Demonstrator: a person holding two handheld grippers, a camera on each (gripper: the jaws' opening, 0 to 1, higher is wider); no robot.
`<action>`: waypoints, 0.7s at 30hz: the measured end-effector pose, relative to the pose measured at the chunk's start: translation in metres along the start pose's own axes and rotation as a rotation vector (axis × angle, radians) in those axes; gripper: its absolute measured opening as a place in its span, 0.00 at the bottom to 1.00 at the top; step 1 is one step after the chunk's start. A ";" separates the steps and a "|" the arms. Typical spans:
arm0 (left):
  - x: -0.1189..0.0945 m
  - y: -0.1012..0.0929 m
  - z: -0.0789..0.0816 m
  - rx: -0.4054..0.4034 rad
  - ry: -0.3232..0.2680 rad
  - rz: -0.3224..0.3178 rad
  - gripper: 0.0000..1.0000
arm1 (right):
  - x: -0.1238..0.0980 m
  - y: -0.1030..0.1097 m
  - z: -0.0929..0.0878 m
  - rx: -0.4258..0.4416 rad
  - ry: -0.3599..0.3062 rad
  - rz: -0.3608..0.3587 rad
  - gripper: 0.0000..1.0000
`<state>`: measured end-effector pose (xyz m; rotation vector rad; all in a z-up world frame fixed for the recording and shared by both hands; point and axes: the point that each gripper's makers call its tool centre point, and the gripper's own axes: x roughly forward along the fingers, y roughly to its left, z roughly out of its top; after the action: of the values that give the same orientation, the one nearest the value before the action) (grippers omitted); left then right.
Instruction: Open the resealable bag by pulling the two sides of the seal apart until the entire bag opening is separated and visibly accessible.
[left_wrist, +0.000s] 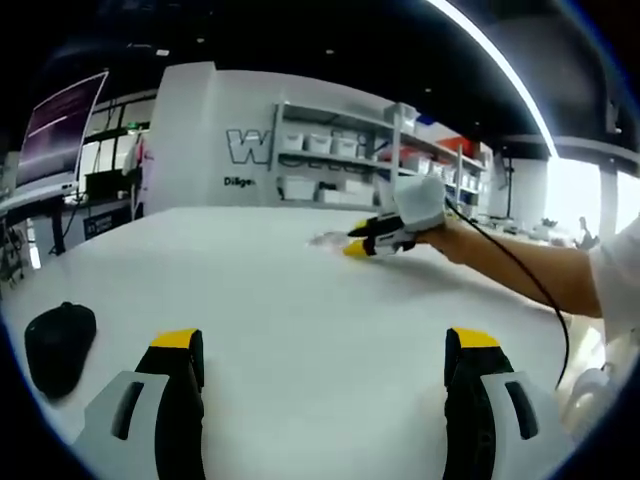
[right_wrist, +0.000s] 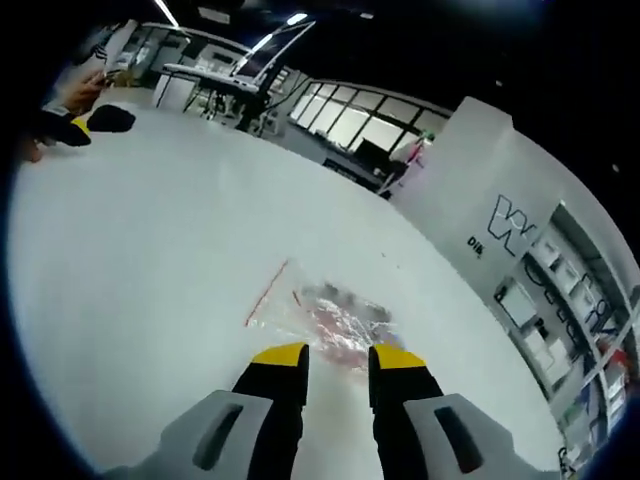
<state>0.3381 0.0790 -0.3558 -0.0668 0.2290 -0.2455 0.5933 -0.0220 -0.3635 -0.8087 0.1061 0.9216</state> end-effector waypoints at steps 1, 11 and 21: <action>0.000 0.000 0.000 -0.001 0.000 0.001 1.00 | 0.001 0.001 0.002 -0.016 -0.004 0.004 0.20; 0.000 0.000 0.001 -0.009 -0.001 -0.004 1.00 | 0.009 0.010 0.016 -0.092 -0.011 0.047 0.16; 0.000 -0.002 0.001 -0.013 -0.002 -0.008 1.00 | 0.016 0.011 0.017 -0.080 -0.008 0.079 0.11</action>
<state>0.3381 0.0770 -0.3549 -0.0805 0.2288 -0.2520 0.5909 0.0035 -0.3647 -0.8794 0.0950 1.0084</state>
